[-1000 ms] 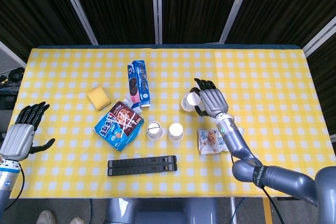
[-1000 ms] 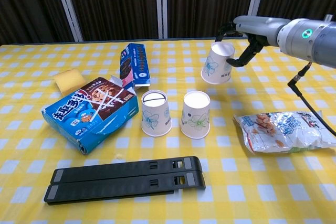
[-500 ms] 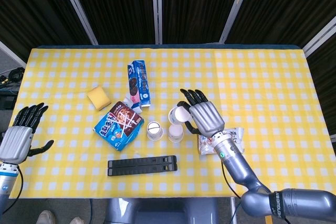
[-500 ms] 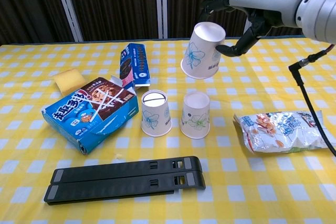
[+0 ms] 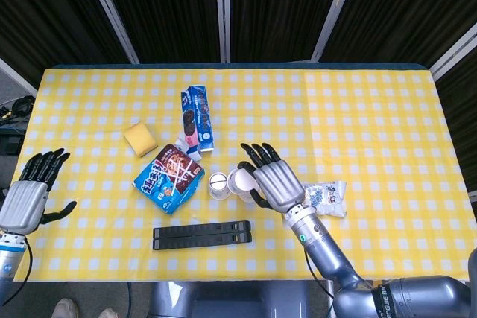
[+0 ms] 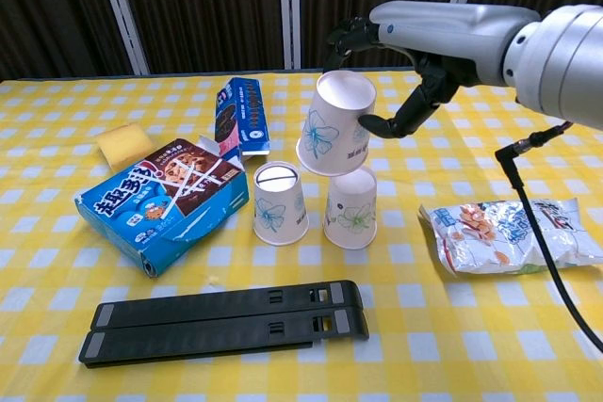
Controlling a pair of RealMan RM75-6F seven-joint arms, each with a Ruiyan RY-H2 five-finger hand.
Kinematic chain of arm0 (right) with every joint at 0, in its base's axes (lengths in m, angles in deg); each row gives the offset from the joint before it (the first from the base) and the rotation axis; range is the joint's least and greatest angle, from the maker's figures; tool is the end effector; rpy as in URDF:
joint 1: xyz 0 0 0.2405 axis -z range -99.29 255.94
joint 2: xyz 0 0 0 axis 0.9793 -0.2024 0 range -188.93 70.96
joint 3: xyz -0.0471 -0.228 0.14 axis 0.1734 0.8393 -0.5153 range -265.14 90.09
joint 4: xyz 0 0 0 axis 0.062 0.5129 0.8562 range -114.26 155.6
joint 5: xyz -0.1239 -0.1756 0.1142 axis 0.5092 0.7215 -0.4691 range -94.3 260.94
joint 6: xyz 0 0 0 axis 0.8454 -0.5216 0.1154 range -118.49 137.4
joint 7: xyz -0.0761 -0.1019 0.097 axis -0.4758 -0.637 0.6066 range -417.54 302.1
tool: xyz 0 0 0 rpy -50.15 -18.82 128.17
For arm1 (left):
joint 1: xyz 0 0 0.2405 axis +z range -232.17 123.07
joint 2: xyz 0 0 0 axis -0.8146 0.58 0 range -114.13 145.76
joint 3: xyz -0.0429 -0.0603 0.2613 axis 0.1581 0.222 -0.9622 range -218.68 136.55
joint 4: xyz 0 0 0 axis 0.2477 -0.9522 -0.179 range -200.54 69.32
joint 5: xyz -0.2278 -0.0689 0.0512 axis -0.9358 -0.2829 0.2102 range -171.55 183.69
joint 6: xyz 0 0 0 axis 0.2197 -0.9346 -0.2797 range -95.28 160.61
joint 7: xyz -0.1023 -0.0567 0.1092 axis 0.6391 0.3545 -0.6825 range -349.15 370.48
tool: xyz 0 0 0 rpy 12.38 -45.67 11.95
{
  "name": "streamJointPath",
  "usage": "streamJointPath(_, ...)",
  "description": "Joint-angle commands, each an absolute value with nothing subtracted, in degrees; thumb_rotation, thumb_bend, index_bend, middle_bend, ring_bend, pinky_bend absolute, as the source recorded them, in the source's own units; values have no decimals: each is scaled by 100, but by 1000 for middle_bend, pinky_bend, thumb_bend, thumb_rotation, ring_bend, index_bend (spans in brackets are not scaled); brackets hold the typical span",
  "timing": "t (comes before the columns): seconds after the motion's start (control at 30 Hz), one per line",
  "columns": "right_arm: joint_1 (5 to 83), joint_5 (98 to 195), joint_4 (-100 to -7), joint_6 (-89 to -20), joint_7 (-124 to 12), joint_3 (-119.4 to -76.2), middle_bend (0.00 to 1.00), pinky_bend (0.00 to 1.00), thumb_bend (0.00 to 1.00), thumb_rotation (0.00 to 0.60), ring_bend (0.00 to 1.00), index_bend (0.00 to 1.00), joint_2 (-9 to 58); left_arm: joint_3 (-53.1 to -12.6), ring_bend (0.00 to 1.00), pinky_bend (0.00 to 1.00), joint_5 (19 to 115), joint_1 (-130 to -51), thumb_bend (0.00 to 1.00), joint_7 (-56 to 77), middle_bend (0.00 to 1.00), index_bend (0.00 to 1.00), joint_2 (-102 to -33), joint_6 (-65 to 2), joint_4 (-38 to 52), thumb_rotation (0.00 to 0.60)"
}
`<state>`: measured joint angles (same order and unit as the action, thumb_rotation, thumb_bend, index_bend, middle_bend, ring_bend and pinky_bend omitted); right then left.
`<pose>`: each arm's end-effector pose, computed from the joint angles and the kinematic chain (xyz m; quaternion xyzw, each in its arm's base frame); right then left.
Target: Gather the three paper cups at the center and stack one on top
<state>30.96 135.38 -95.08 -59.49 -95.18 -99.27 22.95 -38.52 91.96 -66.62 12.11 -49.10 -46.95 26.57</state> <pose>-0.0453 -0.3127 -0.0057 0.7339 -0.3736 0.4214 0.3797 -0.3160 0.2403 0.1157 -0.6310 -0.3891 -0.4039 0.5360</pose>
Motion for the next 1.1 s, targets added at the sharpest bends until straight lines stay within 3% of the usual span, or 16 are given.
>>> streamJointPath(0.03, 3086, 13482, -9455, -5933, -9492, -9932, 29, 0, 365, 600, 0, 341, 2339, -3851, 0, 0, 9182, -6666, 249, 1210, 0, 0, -4911, -4677, 2658, 600)
streamJointPath(1.1, 2879, 13108, -8905, -5694, -9363, -10013, 29, 0, 363, 600, 0, 342, 2708, -3894, 0, 0, 9195, -6711, 249, 1147, 0, 0, -4908, -4537, 2686, 600)
